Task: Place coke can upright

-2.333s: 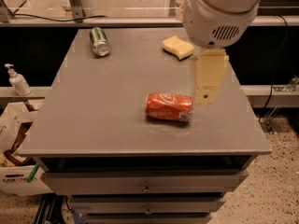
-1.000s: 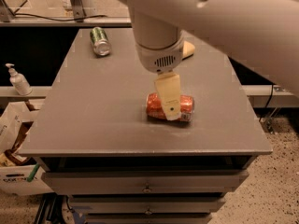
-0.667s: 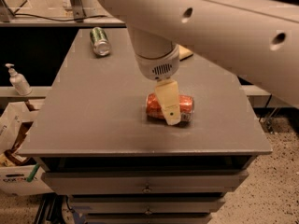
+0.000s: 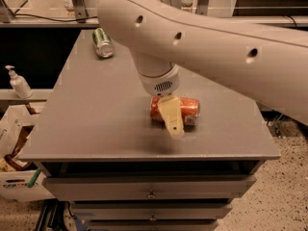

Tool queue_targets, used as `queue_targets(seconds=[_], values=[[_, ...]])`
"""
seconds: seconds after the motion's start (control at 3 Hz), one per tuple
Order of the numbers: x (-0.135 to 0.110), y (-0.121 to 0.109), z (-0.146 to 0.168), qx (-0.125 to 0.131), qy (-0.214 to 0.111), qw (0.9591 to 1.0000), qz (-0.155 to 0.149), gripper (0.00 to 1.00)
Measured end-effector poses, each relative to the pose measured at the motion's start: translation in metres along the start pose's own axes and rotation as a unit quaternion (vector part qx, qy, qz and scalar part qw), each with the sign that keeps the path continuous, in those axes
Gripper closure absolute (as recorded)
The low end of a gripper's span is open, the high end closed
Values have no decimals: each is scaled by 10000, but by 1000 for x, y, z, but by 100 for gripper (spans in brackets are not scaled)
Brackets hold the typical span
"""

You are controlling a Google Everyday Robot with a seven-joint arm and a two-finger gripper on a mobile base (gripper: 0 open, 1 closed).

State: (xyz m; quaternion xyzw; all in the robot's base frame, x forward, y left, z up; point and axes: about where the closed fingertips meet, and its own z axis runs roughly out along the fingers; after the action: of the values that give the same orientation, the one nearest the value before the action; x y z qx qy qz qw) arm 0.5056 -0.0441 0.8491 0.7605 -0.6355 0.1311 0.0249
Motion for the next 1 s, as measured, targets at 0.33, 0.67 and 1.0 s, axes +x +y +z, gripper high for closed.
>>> queue_targets(seconds=[0.33, 0.67, 1.0], values=[[0, 0, 13, -138, -188, 9997, 123, 0], [-2, 0, 19, -191, -350, 9990, 206, 16], [-1, 0, 15, -165, -527, 9980, 295, 39]])
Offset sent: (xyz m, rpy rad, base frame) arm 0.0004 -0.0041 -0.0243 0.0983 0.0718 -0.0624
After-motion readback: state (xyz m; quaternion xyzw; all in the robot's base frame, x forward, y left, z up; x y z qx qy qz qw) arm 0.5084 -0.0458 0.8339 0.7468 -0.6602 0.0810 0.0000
